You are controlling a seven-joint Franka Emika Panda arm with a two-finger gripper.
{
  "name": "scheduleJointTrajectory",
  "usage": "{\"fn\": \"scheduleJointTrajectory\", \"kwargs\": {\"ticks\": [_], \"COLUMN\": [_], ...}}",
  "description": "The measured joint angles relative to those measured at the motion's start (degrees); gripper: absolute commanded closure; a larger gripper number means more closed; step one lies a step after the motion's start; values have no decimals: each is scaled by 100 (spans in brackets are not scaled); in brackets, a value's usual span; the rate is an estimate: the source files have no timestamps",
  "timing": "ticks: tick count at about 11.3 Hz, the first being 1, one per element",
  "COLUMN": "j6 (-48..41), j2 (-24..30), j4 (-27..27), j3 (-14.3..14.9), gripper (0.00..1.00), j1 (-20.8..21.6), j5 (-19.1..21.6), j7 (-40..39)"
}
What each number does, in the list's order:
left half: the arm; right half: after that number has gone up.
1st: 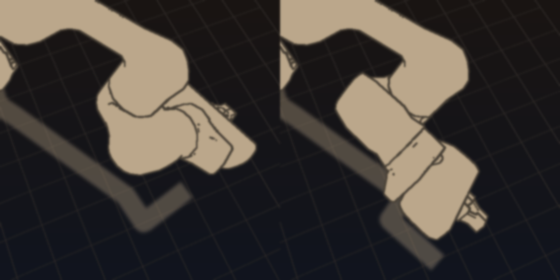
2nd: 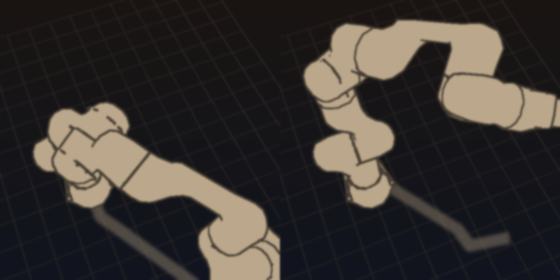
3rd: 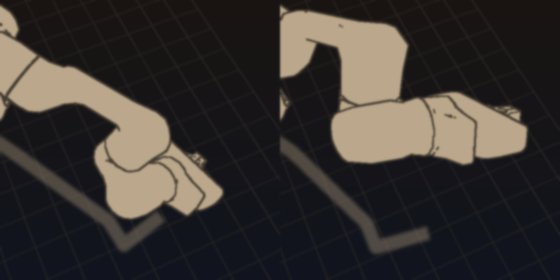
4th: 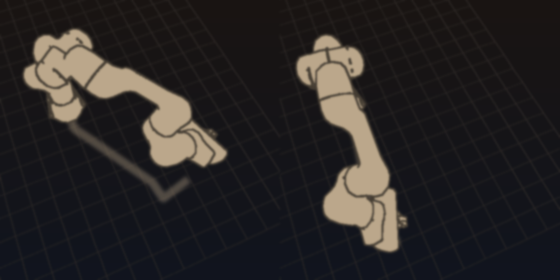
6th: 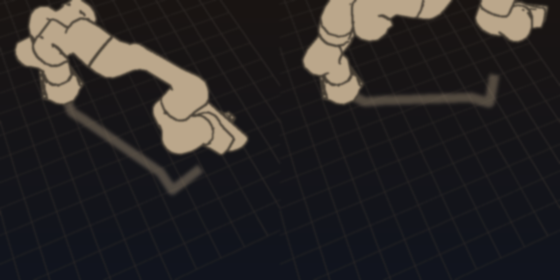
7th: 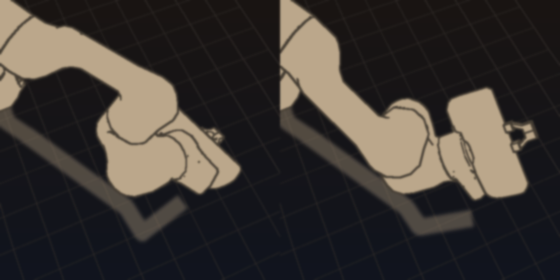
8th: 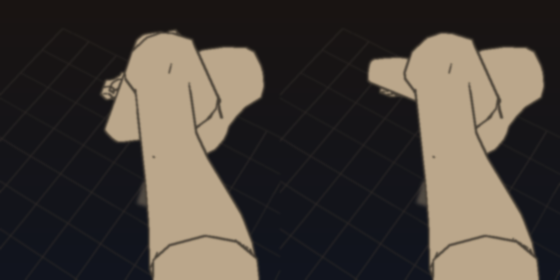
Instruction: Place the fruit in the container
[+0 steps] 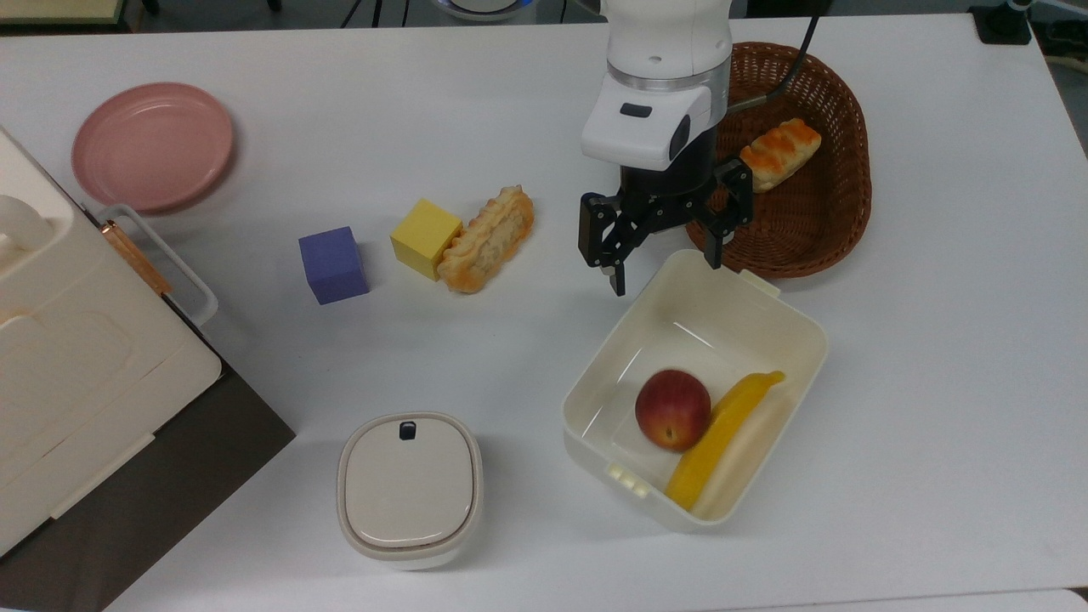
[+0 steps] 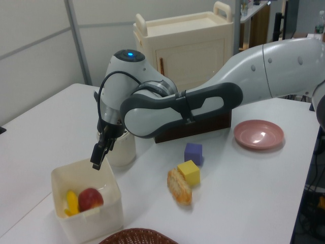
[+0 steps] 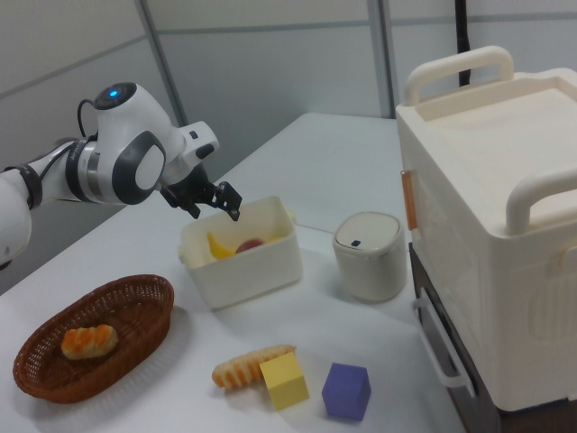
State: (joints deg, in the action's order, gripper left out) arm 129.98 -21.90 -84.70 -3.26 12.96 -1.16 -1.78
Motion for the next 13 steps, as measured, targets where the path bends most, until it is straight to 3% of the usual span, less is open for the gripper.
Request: {"fn": "scheduleJointTrajectory", "kwargs": {"ticks": [4, 9, 13], "j6": [-407, -3065, -3995], "j2": [53, 896, 1581], "j4": [11, 40, -22], "j3": [53, 107, 261], "gripper": [0, 0, 0], "j1": [-138, -1084, -1472], "j5": [-2, -6, -188], "j7": [4, 3, 2]}}
